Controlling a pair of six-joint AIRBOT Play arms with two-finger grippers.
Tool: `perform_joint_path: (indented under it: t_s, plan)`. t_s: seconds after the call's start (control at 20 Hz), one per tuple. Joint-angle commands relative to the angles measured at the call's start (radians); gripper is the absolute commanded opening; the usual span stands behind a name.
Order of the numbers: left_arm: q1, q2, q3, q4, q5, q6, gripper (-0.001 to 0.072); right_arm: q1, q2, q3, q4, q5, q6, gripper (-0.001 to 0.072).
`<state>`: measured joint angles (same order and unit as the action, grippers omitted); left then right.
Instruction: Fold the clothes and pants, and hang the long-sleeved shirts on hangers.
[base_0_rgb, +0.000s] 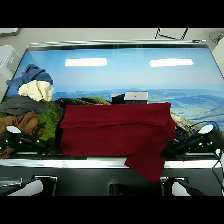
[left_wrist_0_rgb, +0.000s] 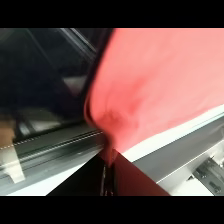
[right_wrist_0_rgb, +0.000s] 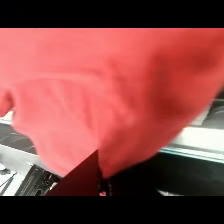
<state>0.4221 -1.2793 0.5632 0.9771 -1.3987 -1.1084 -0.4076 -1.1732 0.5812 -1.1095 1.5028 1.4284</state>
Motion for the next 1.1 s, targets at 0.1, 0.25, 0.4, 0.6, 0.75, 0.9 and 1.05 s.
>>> perform_joint_path:
  t_s: [0.1,0.25,0.4,0.6,0.75,0.9,1.05]
  plan:
    - [-0.041,0.012,0.232,-0.002,0.035,-0.116,0.0024,0.009,-0.043,0.291,0.014,-0.022,0.056,0.0028]
    - [-0.134,-0.107,0.439,-0.009,0.08,-0.159,0.0025,0.102,-0.222,0.54,0.027,-0.055,0.077,0.0029]
    - [-0.187,-0.277,0.691,-0.009,0.05,-0.214,0.0025,0.17,-0.431,0.813,0.014,-0.105,0.132,0.0029]
    - [-0.219,-0.499,0.965,-0.009,-0.016,-0.287,0.0025,0.174,-0.668,1.063,0.065,-0.102,0.164,0.0031]
    - [-0.221,-0.614,1.06,-0.009,-0.044,-0.337,0.0025,0.174,-0.753,1.109,0.131,-0.151,0.164,0.0032]
    - [-0.222,-0.673,1.064,-0.009,-0.064,-0.356,0.004,0.174,-0.809,1.109,0.197,-0.165,0.163,0.0033]
    - [-0.216,-0.676,1.072,-0.009,-0.117,-0.348,0.0501,0.166,-0.8,1.129,0.224,-0.138,0.164,0.0163]
